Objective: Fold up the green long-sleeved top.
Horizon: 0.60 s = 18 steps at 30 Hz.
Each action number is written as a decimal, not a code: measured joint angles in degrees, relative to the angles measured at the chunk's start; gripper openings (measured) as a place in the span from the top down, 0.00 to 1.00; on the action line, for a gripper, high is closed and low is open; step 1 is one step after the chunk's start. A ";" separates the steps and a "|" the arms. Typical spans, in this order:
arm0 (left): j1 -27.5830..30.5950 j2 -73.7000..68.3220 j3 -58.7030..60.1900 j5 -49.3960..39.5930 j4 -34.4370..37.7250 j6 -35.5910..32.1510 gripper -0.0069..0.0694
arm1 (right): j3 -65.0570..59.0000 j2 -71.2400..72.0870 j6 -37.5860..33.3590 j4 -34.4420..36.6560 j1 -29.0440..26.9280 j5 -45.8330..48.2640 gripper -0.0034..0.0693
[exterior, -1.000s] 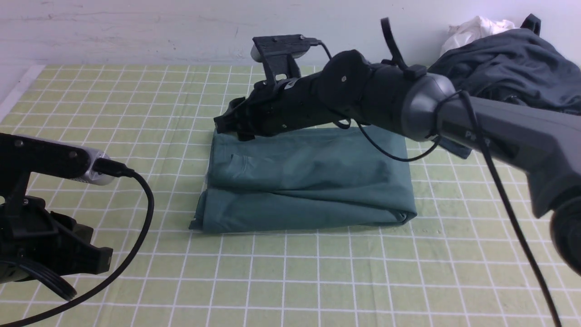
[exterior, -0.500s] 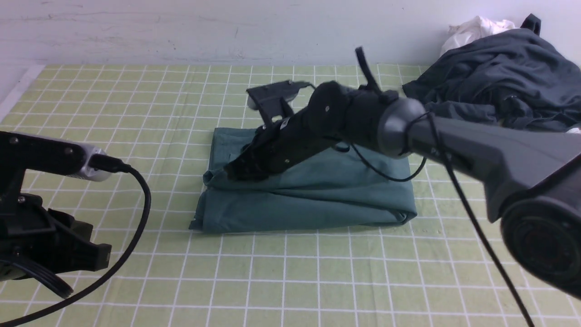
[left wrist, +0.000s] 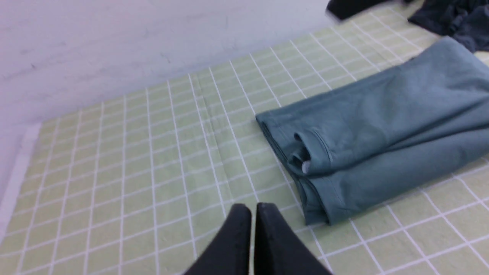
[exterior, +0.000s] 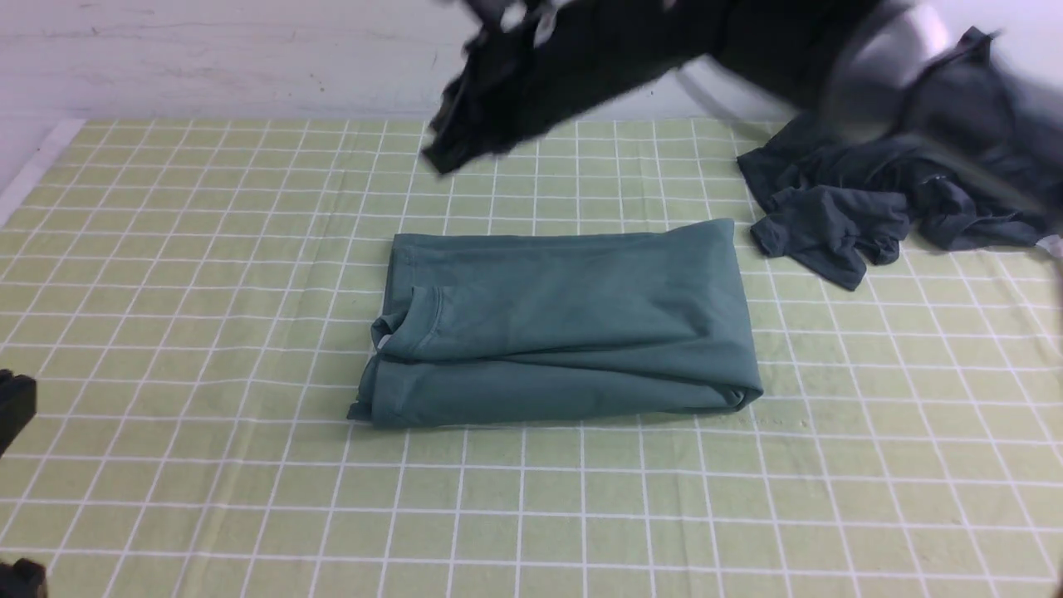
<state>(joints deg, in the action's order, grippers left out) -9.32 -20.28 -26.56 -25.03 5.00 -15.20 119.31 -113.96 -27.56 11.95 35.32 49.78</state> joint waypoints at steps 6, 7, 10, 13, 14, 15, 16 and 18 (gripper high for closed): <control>0.00 8.09 3.32 0.22 -1.64 -0.31 0.90 | 0.35 17.32 10.67 -17.85 -2.57 10.20 0.97; 0.00 9.02 3.63 0.18 -1.64 -0.31 0.90 | -2.65 22.05 13.57 -20.59 -3.91 12.96 0.97; 0.00 9.51 3.77 -0.04 -1.76 -0.31 0.90 | -11.53 29.18 16.22 -21.99 -5.75 14.03 0.97; 0.00 9.51 3.77 -0.25 -1.81 -0.31 0.90 | -25.72 37.71 18.19 -21.65 -6.17 11.23 0.97; 0.00 9.51 3.77 -0.25 -1.81 -0.31 0.90 | -30.25 40.34 18.80 -20.96 -6.17 9.62 0.97; 0.00 9.51 3.77 -0.25 -1.81 -0.31 0.90 | -38.48 45.09 19.78 -19.12 -6.17 6.16 0.97; 0.00 9.51 3.77 -0.30 -1.81 -0.31 0.90 | -42.05 47.18 20.16 -18.25 -6.17 4.33 0.97; 0.00 9.51 3.77 -0.37 -1.81 -0.31 0.90 | -54.11 54.20 20.72 -15.03 -6.17 -2.72 0.97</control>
<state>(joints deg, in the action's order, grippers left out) -9.32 -10.76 -22.79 -25.40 3.19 -15.52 65.20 -59.76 -6.84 -3.09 29.15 47.06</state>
